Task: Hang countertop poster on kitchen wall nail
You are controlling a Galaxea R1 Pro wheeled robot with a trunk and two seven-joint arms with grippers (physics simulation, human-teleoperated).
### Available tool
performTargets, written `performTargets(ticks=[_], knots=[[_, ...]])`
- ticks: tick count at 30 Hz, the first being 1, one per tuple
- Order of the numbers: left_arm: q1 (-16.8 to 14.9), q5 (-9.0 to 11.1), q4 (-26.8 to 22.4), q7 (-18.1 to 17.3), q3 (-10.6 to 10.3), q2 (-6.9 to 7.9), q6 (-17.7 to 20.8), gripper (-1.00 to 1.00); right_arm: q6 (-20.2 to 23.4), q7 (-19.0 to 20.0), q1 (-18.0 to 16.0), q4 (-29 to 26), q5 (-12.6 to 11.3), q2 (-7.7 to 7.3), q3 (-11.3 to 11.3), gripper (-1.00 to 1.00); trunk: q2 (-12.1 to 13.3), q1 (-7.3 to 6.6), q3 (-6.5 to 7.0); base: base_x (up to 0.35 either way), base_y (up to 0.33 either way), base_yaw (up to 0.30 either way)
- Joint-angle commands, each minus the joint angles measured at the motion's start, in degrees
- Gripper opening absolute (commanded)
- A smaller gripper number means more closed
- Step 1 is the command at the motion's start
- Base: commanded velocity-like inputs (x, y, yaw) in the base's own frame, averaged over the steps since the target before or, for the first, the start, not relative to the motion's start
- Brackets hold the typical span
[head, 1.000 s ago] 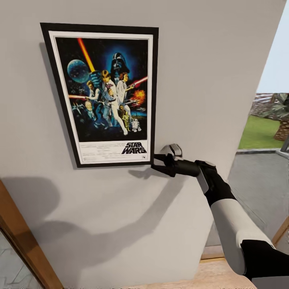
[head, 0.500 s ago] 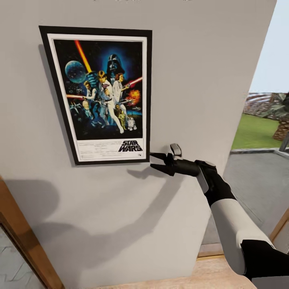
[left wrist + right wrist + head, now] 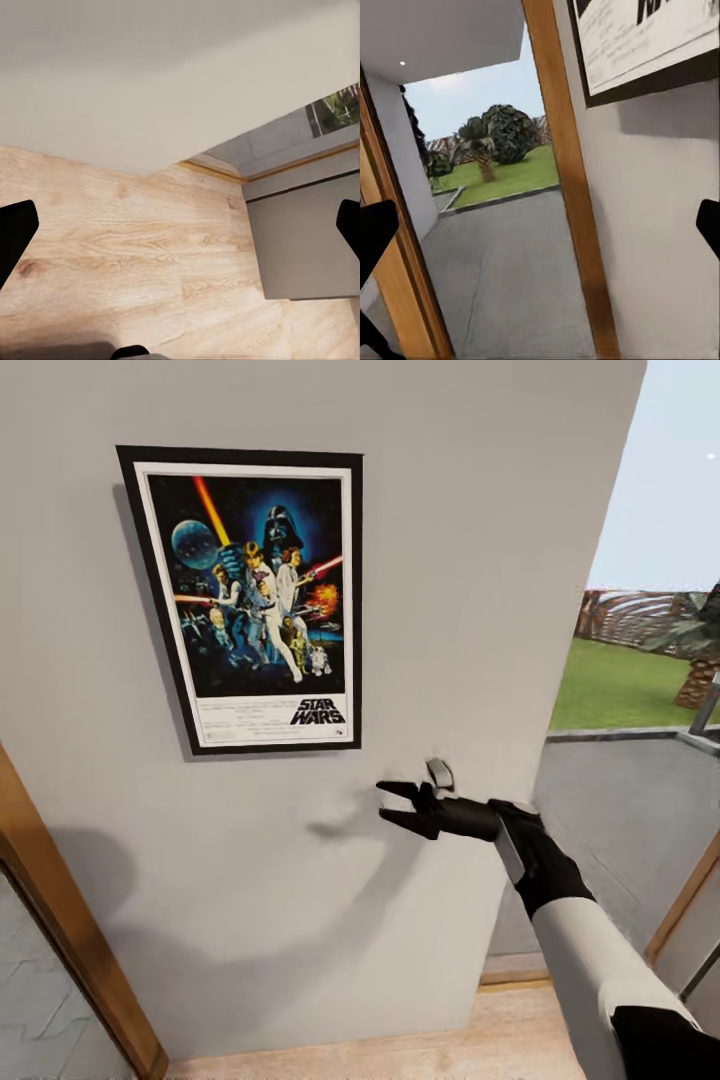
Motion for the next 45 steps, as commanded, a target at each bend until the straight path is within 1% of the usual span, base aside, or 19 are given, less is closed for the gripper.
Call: performTargets(ticks=[1, 4, 5, 7, 10, 12, 17, 20, 23, 25, 29, 36, 37, 39, 40, 41, 42, 44, 45], knots=[[-0.02, 0.46, -0.1, -0.01, -0.46, 0.04, -0.28, 1.0, 0.53, 0.23, 2.28, -0.05, 0.01, -0.6, -0.12, 1.0, -0.07, 0.03, -0.06, -0.026, 0.0, 0.0], [-0.02, 0.46, -0.11, 0.02, -0.44, 0.04, -0.26, 1.0, 0.3, 0.22, 5.9, -0.19, 0.05, -1.55, -0.13, 1.0, -0.07, 0.03, -0.06, -0.017, 0.0, 0.0], [-0.02, 0.46, -0.11, 0.05, -0.47, 0.04, -0.26, 1.0, -0.62, 0.23, 9.97, -0.28, 0.09, -2.87, -0.18, 1.0, -0.07, 0.03, -0.06, -0.007, 0.0, 0.0], [-0.02, 0.46, -0.1, 0.06, -0.49, 0.04, -0.25, 1.0, -1.76, 0.24, 13.03, -0.28, 0.1, -4.0, -0.28, 1.0, -0.07, 0.03, -0.06, -0.005, 0.0, 0.0], [-0.02, 0.46, -0.14, 0.08, -0.56, 0.04, -0.25, 1.0, -5.51, 0.21, 20.74, -0.06, 0.06, -7.06, -0.49, 1.0, -0.07, 0.03, -0.06, -0.002, 0.0, 0.0], [-0.02, 0.46, -0.15, 0.08, -0.59, 0.01, -0.25, 1.0, -7.13, 0.19, 23.85, -0.02, 0.05, -7.82, -0.74, 1.0, -0.07, 0.03, -0.06, -0.001, 0.0, 0.0], [-0.02, 0.43, -0.16, 0.79, -0.84, -0.12, -0.31, 1.0, -12.44, 0.29, 33.41, 0.9, 0.14, -9.65, -4.35, 1.0, -0.07, 0.03, -0.06, 0.0, 0.0, 0.0], [-0.02, 0.22, -0.33, 5.58, -1.05, -0.27, -0.37, 1.0, -14.41, 0.26, 36.8, 3.73, 0.16, -10.37, -5.67, 1.0, -0.07, 0.03, -0.06, 0.0, 0.0, 0.0], [-0.02, -0.72, -0.61, 13.76, -1.22, -0.98, -0.44, 1.0, -17.26, -0.35, 38.86, 13.05, 0.17, -12.78, -6.53, 1.0, -0.07, 0.03, -0.06, 0.0, 0.0, 0.0], [-0.02, -0.95, -0.48, 15.42, -1.2, -1.56, -0.5, 1.0, -19.04, -1.21, 39.13, 17.03, 0.18, -13.73, -6.7, 1.0, -0.07, 0.03, -0.06, 0.0, 0.0, 0.0], [-0.02, -1.27, -0.31, 20.08, -1.16, -2.45, -0.57, 1.0, -24.85, -7.26, 39.45, 27.11, 0.18, -15.55, -6.87, 1.0, -0.07, 0.03, -0.06, 0.0, 0.0, 0.0], [-0.02, -1.43, -0.33, 31.27, -1.25, -2.79, -0.59, 1.0, -29.3, -20.44, 39.61, 35.64, 0.74, -16.09, -6.62, 1.0, -0.07, 0.03, -0.06, 0.0, 0.0, 0.0], [-0.02, -1.48, -0.33, 34.11, -1.27, -2.81, -0.6, 1.0, -29.81, -24.43, 39.62, 37.18, 1.42, -16.08, -6.55, 1.0, -0.07, 0.03, -0.06, 0.0, 0.0, 0.0], [-0.02, -1.53, -0.36, 36.62, -1.3, -2.83, -0.6, 1.0, -30.14, -28.62, 39.63, 38.3, 2.41, -15.97, -6.47, 1.0, -0.07, 0.03, -0.06, 0.0, 0.0, 0.0], [-0.02, -1.81, -0.44, 39.81, -1.39, -2.9, -0.6, 1.0, -30.36, -35.14, 39.63, 39.39, 4.75, -15.75, -6.39, 1.0, -0.07, 0.03, -0.06, 0.0, 0.0, 0.0], [-0.02, -2.02, -0.45, 40.81, -1.42, -2.96, -0.6, 1.0, -30.4, -37.36, 39.63, 39.66, 5.68, -15.66, -6.37, 1.0, -0.07, 0.03, -0.06, 0.0, 0.0, 0.0], [-0.02, -2.64, -0.44, 42.83, -1.47, -3.25, -0.6, 1.0, -30.43, -41.81, 39.64, 40.13, 7.67, -15.43, -6.34, 1.0, -0.07, 0.03, -0.06, 0.0, 0.0, 0.0], [-0.02, -3.5, -0.41, 45.14, -1.47, -3.78, -0.6, 1.0, -30.44, -46.27, 39.64, 40.48, 9.55, -15.03, -6.33, 1.0, -0.07, 0.03, -0.06, 0.0, 0.0, 0.0], [-0.02, -4.74, -0.4, 48.17, -1.47, -4.4, -0.6, 1.0, -30.45, -50.9, 39.64, 40.71, 11.04, -14.43, -6.32, 1.0, -0.07, 0.03, -0.06, 0.0, 0.0, 0.0]])
